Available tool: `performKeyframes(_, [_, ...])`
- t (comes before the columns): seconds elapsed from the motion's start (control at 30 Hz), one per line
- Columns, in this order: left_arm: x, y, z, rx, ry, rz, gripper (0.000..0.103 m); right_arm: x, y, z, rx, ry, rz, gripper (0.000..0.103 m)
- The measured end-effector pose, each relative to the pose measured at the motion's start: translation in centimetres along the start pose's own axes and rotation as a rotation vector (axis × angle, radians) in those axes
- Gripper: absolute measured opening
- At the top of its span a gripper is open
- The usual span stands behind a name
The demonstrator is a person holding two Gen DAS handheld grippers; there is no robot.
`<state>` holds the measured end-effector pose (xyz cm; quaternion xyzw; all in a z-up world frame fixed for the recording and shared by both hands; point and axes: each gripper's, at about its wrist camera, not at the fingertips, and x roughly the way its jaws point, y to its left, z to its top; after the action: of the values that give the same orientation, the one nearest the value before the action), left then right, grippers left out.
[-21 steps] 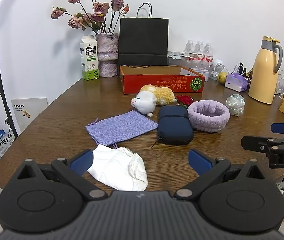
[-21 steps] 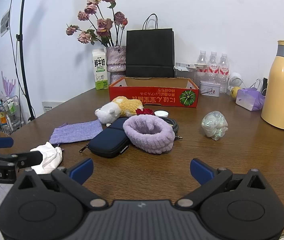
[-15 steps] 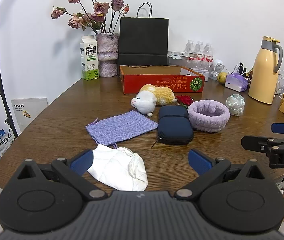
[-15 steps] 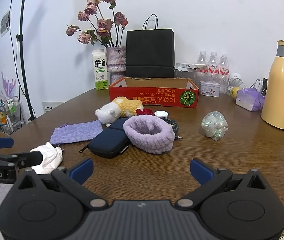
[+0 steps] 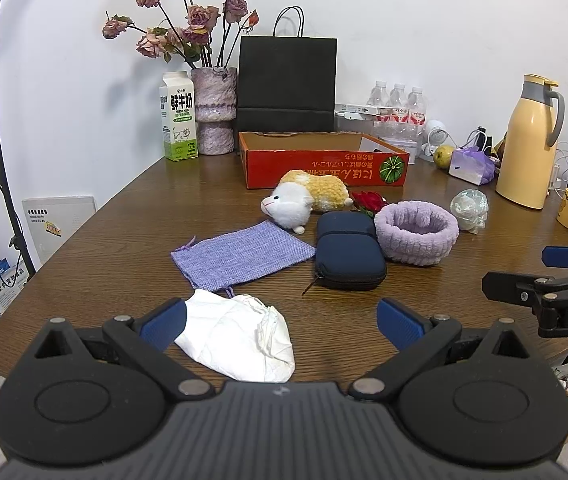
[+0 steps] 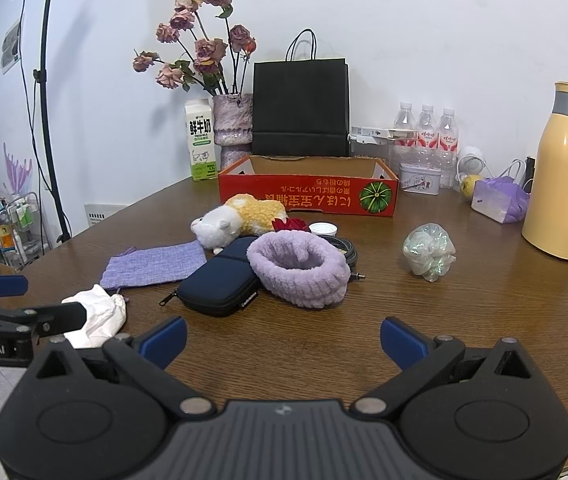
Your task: Organize objects
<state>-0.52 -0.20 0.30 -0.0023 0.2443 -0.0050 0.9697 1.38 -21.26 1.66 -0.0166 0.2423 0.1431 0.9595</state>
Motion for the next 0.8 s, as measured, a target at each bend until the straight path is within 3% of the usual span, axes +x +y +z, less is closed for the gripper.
performKeyframes(0.8, [-0.09, -0.01, 0.02, -0.002, -0.001, -0.002, 0.103, -0.17, 0.13, 0.01, -0.002, -0.003, -0.001, 0.103])
